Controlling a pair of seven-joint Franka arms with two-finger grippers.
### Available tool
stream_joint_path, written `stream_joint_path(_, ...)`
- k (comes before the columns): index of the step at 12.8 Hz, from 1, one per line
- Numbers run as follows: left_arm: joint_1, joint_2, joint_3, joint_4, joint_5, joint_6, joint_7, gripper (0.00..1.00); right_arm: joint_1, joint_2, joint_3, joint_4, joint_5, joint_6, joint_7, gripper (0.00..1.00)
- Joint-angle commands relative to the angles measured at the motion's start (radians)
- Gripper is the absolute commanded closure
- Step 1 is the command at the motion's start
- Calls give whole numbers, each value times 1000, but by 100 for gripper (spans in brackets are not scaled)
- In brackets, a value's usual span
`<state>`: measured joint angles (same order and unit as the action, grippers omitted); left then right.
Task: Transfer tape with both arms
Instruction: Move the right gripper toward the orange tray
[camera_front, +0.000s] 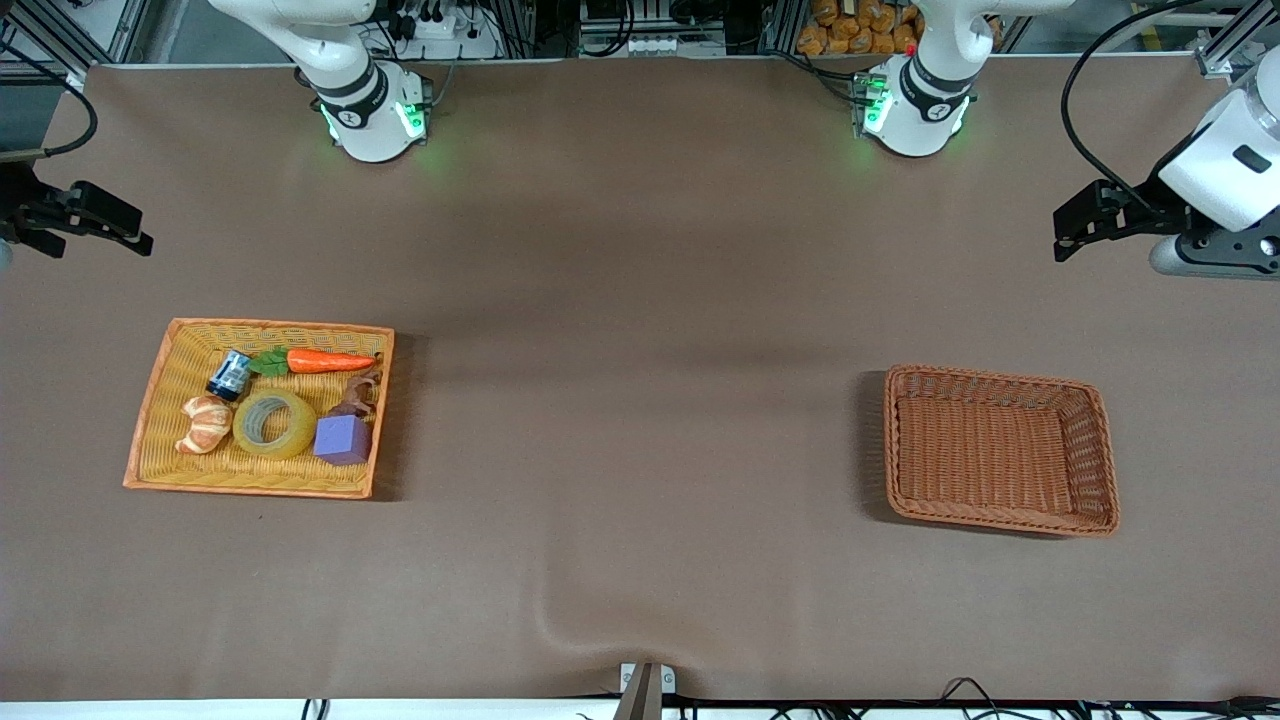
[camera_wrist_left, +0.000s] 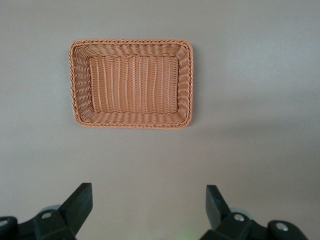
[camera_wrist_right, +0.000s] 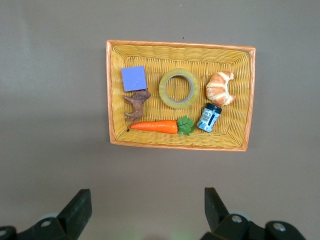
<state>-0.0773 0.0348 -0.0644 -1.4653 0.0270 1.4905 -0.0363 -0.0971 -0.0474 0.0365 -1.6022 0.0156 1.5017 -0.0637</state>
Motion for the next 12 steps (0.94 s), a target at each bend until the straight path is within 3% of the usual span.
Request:
stream_joint_path(1,2,10,-5,22,17,-3,9,0,4,-12,-3,-8,-13,-6,2,0)
stream_joint_path(12,8,27,3,16,16,22,4,0,2,-11,-3,-8,-13,-6,1,0)
